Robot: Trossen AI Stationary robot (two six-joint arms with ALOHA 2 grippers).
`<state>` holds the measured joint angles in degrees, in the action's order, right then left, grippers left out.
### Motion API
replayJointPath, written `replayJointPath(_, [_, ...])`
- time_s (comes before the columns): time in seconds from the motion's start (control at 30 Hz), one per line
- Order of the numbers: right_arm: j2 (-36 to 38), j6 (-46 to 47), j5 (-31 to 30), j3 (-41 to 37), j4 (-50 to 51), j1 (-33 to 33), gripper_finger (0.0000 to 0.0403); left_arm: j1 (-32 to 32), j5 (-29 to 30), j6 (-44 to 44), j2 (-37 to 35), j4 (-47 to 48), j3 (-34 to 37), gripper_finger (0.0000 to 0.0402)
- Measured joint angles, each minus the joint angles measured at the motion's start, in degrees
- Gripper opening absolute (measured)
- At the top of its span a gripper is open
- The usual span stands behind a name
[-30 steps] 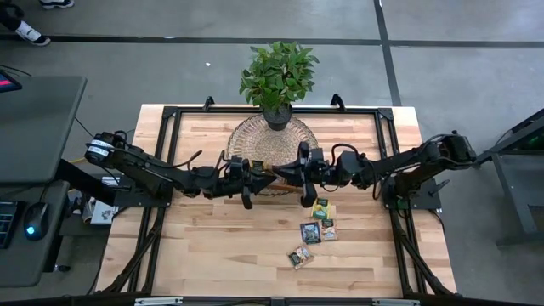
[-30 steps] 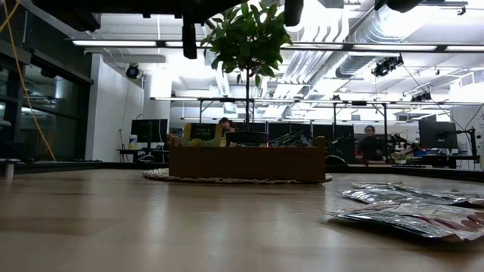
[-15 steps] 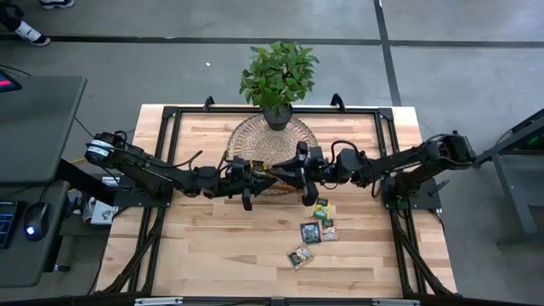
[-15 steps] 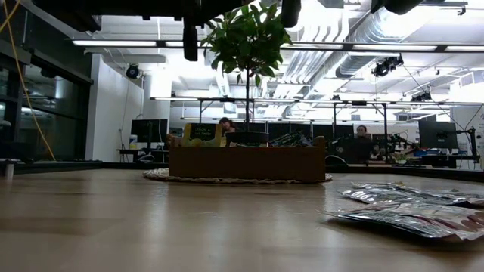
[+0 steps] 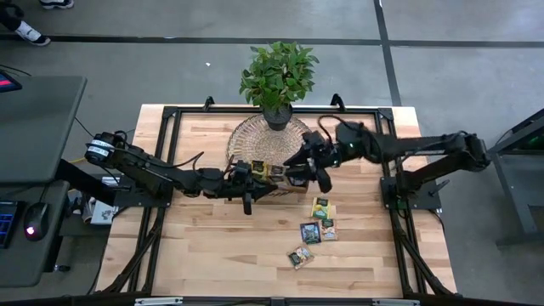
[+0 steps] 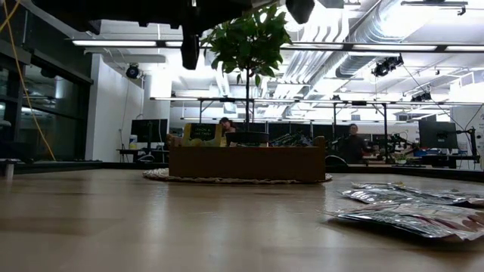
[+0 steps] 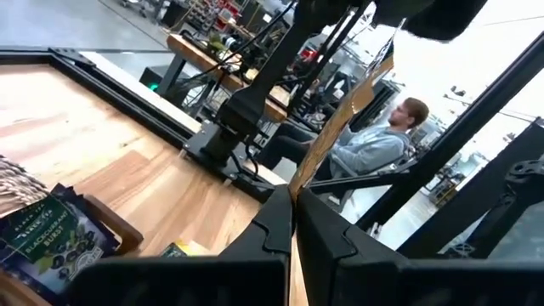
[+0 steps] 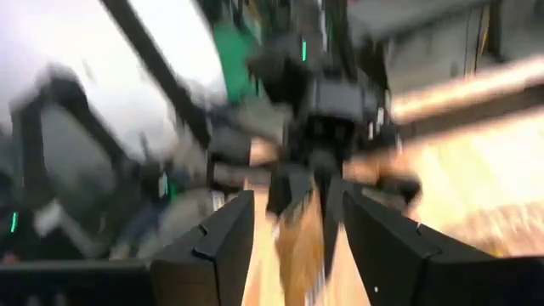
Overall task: Pick & Place Tea
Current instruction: Put the brown tea bag into the middle section of the wooden organizer
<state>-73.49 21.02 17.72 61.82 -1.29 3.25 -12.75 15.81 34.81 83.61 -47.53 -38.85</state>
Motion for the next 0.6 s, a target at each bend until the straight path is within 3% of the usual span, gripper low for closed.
replayJointPath(0.13, [-2.0,-6.8,2.3,14.0,24.4,1.6,0.0169,0.0,0.1,0.0,0.0,2.2,0.0,0.0000])
replayJointPath(0.27, [-6.5,-12.4,2.2,27.3,40.5,2.6,0.0168,0.0,1.5,0.4,0.0,4.3,0.0,0.0000])
replayJointPath(0.4, [-11.8,-15.8,2.2,36.6,49.7,2.8,0.0167,0.0,3.2,-0.3,0.0,5.5,-0.2,0.0000])
replayJointPath(0.6, [-20.8,-20.0,2.1,43.2,58.8,1.9,0.0167,0.0,4.3,-2.8,0.0,15.0,-4.2,0.0000])
